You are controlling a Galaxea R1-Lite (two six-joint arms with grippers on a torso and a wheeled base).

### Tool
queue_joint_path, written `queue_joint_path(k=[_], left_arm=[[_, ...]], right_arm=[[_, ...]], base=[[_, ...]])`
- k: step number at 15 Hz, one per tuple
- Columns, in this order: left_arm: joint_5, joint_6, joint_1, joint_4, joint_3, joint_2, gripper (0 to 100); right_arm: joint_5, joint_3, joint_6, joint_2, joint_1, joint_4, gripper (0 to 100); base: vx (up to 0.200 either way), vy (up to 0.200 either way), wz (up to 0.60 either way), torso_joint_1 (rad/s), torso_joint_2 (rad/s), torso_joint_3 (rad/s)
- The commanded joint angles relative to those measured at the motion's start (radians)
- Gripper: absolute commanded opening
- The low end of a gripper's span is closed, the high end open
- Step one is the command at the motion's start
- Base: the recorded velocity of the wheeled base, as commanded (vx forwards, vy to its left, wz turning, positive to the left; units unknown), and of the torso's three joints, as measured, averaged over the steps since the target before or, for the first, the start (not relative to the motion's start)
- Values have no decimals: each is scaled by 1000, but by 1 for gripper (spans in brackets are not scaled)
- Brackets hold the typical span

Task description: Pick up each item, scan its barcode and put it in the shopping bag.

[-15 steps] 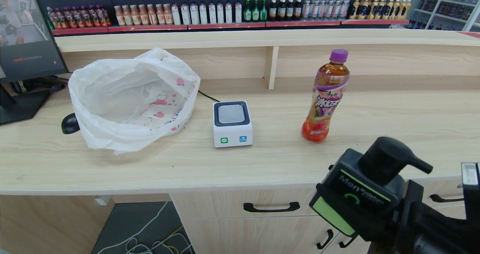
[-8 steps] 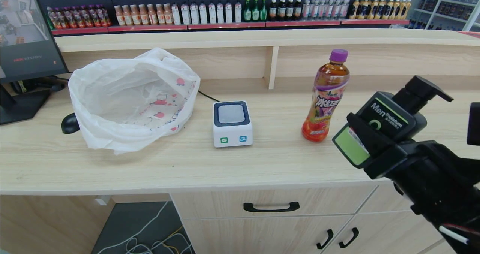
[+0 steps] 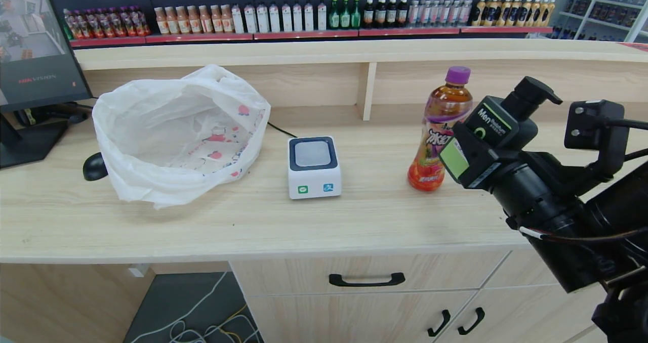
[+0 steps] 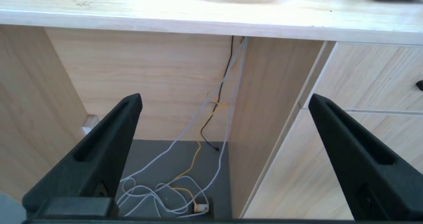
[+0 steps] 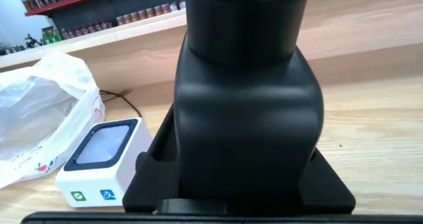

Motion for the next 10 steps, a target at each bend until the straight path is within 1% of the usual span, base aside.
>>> queue_joint_path(k=[1, 3, 5, 6, 7, 10], left_arm=[[0, -4, 1, -1, 0, 1, 100], [0, -1, 1, -1, 0, 1, 100], [0, -1, 1, -1, 0, 1, 100], [0, 1, 0, -1, 0, 0, 100], [0, -1, 1, -1, 0, 0, 100], [0, -1, 1, -1, 0, 0, 100]], right_arm=[[0, 2, 0, 20, -9, 0, 0], [6, -3, 0, 23, -9, 0, 0], [41, -5, 0, 31, -10, -5, 0], [43, -6, 2, 32, -12, -6, 0], [44, -6, 2, 31, -12, -6, 0], [44, 11, 2, -6, -10, -6, 0]], base=[[0, 0, 0, 0, 0, 0], [0, 0, 0, 0, 0, 0], [0, 0, 0, 0, 0, 0], [0, 0, 0, 0, 0, 0], [-200, 0, 0, 7, 7, 2], [0, 0, 0, 0, 0, 0]])
